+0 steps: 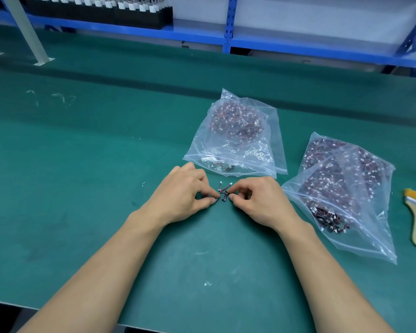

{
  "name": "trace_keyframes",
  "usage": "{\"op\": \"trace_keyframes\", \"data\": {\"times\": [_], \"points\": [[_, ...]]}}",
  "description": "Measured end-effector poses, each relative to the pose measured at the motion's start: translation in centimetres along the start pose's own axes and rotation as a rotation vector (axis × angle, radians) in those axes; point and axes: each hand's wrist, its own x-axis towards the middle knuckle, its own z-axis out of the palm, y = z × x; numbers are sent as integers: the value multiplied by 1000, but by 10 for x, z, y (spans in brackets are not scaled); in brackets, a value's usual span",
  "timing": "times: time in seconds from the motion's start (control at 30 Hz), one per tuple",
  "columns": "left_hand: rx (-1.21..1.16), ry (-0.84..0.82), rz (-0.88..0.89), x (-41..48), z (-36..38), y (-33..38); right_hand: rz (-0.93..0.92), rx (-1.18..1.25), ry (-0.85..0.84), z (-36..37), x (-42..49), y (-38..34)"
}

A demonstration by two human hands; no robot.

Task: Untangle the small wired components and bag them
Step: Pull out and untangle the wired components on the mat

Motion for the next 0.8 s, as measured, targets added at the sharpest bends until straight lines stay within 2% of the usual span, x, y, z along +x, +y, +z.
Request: {"op": "trace_keyframes", "data": {"times": [0.43,0.8], "points": [[70,23,-14,-7,-11,-5,64,-18,22,-1,0,-1],[10,8,-41,-6,-10,-8,145,140,113,-3,2,6]]}}
